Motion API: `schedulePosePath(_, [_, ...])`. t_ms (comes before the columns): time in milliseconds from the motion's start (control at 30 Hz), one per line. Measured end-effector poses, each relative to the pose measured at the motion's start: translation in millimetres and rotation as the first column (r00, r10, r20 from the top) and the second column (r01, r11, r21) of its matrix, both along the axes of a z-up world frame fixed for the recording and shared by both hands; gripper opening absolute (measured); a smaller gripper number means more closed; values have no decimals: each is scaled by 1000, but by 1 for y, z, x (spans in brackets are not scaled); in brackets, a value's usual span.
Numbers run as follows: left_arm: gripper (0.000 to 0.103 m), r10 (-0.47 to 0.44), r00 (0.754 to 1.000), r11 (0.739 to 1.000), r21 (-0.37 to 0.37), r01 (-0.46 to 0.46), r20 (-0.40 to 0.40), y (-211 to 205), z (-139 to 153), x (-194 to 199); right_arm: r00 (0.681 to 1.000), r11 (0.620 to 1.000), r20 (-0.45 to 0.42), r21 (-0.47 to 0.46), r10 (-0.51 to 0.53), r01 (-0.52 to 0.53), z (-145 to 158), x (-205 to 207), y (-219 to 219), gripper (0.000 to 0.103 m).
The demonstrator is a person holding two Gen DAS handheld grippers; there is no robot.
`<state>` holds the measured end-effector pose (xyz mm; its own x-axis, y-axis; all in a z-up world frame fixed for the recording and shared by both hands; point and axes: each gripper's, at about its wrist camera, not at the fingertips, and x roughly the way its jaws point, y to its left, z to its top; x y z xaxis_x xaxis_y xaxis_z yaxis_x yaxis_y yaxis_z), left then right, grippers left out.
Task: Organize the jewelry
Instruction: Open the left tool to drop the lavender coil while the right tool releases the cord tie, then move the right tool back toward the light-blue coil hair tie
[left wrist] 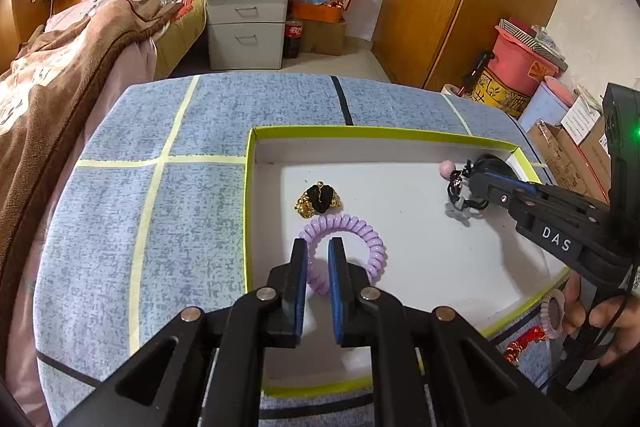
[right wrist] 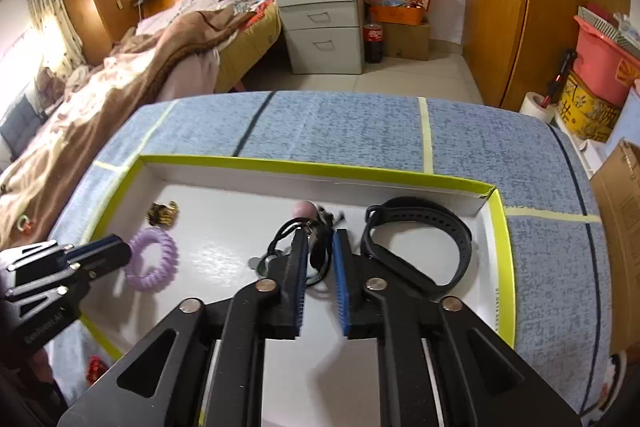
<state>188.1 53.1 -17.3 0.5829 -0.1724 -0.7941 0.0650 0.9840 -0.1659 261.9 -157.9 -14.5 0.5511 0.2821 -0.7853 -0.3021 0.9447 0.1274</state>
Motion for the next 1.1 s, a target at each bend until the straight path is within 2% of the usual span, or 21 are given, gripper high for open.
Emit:
schedulePosePath(67, [27, -12, 1000, 1000, -2, 12, 8, -1, 3, -4, 1000, 1000, 11, -2, -1, 1, 3, -3, 0, 25])
schedulePosePath(333, [41, -27, 999, 1000, 1, 27, 46, -4, 14, -28, 999, 998, 49, 56, 7, -10, 20, -30, -7, 27])
schedulePosePath(433, [44, -31, 998, 999, -23, 32, 60, -2, 19, -38, 998, 997, 68, 70, 13, -18, 27, -44, -11, 27])
schedulePosePath(467, [46, -26, 997, 999, -20, 27, 67, -2, 21, -43, 997, 997, 73, 73, 14, -19, 30, -50, -12, 29])
schedulePosePath(533, [49, -28, 996, 1000, -3, 28, 85, -3, 24, -53, 997, 996, 77, 82, 12, -19, 33, -59, -14, 43])
schedulePosePath(567, [49, -26, 996, 1000, -4, 26, 87, -3, 26, -57, 997, 995, 81, 93, 17, -25, 34, -65, -16, 48])
schedulePosePath(667, [51, -37, 994, 999, -34, 40, 103, -1, 29, -73, 995, 994, 98, 100, 28, -38, 37, -86, -17, 48])
schedulePosePath(900, [53, -25, 994, 998, -54, 30, 105, 1, 23, -111, 994, 995, 106, 92, 36, -46, 33, -129, -24, 48])
schedulePosePath(1000, [53, -21, 994, 995, -95, 32, 110, 4, 22, -124, 995, 994, 96, 93, 41, -50, 28, -146, -28, 48])
schedulePosePath(1100, [53, -21, 993, 995, -92, 32, 119, 5, 21, -136, 994, 994, 95, 88, 52, -60, 23, -162, -31, 48])
